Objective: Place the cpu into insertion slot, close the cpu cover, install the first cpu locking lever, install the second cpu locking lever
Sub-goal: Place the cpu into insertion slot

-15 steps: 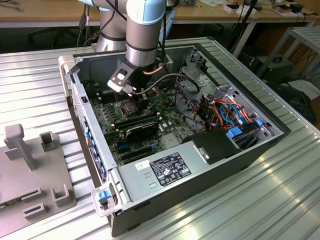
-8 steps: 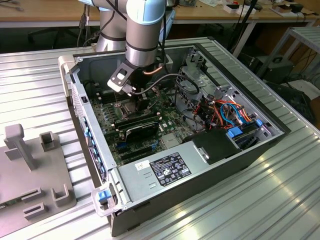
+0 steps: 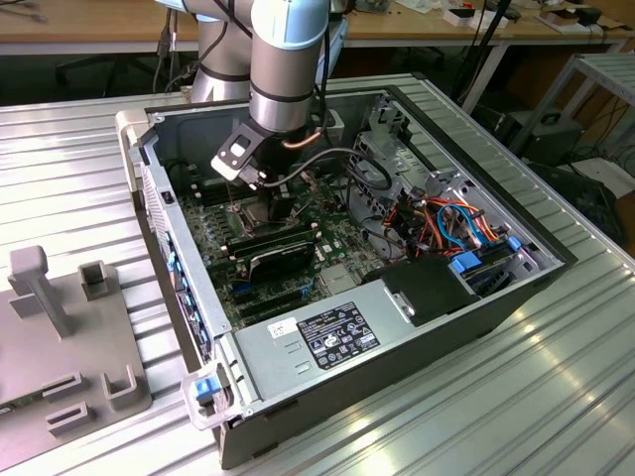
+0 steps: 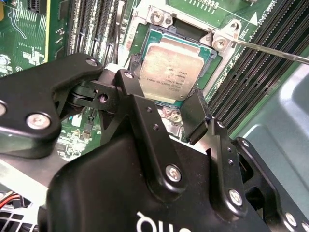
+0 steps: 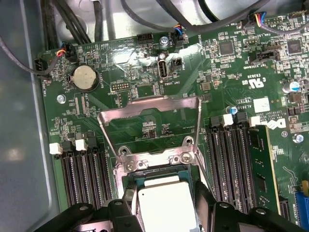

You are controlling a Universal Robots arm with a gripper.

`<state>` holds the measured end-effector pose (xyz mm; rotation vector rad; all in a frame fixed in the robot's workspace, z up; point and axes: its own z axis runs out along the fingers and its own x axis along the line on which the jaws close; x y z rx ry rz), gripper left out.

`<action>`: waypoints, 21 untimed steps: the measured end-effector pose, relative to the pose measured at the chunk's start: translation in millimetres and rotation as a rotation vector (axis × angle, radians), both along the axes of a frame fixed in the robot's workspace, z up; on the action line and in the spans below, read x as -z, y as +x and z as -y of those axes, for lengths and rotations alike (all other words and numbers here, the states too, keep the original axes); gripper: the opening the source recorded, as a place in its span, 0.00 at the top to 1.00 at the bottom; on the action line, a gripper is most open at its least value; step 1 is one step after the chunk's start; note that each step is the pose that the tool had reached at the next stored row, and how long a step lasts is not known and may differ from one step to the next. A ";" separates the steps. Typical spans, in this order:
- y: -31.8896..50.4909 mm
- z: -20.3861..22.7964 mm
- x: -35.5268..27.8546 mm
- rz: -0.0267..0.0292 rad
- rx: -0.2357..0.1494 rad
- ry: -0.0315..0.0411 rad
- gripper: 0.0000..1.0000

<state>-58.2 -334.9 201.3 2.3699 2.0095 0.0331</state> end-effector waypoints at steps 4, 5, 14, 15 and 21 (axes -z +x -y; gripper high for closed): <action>0.0 0.0 0.0 0.0000 0.001 0.0000 0.42; 0.0 0.0 0.0 -0.0001 0.001 -0.0001 0.42; 0.1 0.0 0.0 0.0000 0.002 0.0000 0.35; 0.1 0.0 0.0 0.0000 0.002 0.0000 0.35; 0.0 0.0 0.0 0.0000 0.002 -0.0001 0.35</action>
